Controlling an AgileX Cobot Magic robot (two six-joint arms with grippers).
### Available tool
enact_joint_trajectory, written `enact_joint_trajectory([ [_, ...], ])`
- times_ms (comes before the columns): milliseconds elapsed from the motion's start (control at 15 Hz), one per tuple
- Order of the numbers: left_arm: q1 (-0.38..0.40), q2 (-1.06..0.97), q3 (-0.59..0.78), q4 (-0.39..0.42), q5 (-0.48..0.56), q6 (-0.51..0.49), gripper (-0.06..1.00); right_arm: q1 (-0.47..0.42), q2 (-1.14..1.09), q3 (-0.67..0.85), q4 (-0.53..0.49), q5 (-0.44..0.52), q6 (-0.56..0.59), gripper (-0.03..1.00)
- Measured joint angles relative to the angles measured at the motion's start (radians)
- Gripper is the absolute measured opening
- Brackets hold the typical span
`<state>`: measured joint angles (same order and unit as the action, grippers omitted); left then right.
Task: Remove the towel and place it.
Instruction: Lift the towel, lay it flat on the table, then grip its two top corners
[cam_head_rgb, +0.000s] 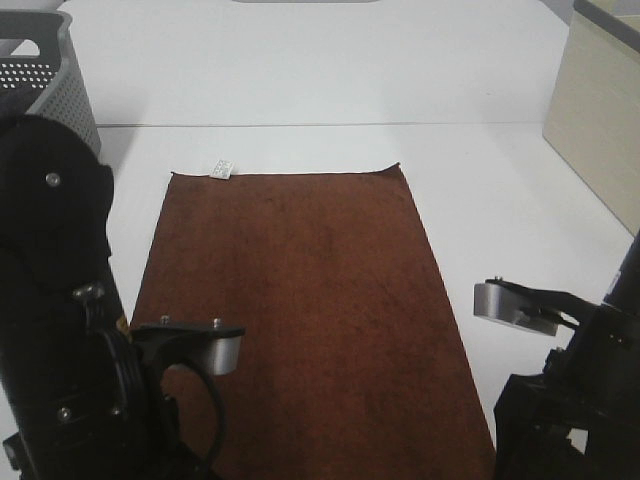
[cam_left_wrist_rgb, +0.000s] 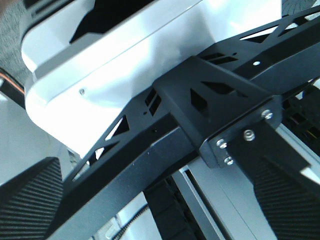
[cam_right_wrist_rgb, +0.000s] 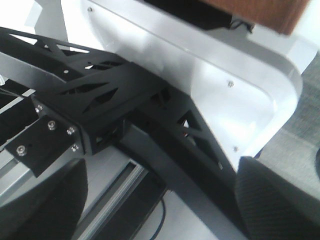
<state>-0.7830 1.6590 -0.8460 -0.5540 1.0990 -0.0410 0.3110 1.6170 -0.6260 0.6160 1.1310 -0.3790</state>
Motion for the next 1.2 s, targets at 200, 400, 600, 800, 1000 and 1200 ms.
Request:
enact_joint_trajectory([
  [200,0.034,0.0,-0.112,0.09,0.044,0.003,0.96,-0.012,-0.033,-0.1,-0.094,-0.057,0.021,0.78],
  [400,0.192,0.015,-0.259,0.186,0.05,0.041,0.96,-0.157,-0.036,-0.281,-0.128,-0.118,0.061,0.78],
  [600,0.336,0.157,-0.473,0.216,0.046,0.124,0.96,-0.292,0.041,-0.523,-0.047,-0.085,0.014,0.78],
  [800,0.43,0.367,-0.748,0.219,0.045,0.139,0.96,-0.296,0.217,-0.818,-0.046,0.007,0.006,0.81],
  [1000,0.502,0.584,-1.015,0.221,0.052,0.131,0.96,-0.296,0.39,-1.06,-0.101,0.011,0.042,0.86],
  [1200,0.533,0.719,-1.194,0.221,0.055,0.132,0.96,-0.296,0.549,-1.277,-0.109,0.019,0.044,0.87],
])
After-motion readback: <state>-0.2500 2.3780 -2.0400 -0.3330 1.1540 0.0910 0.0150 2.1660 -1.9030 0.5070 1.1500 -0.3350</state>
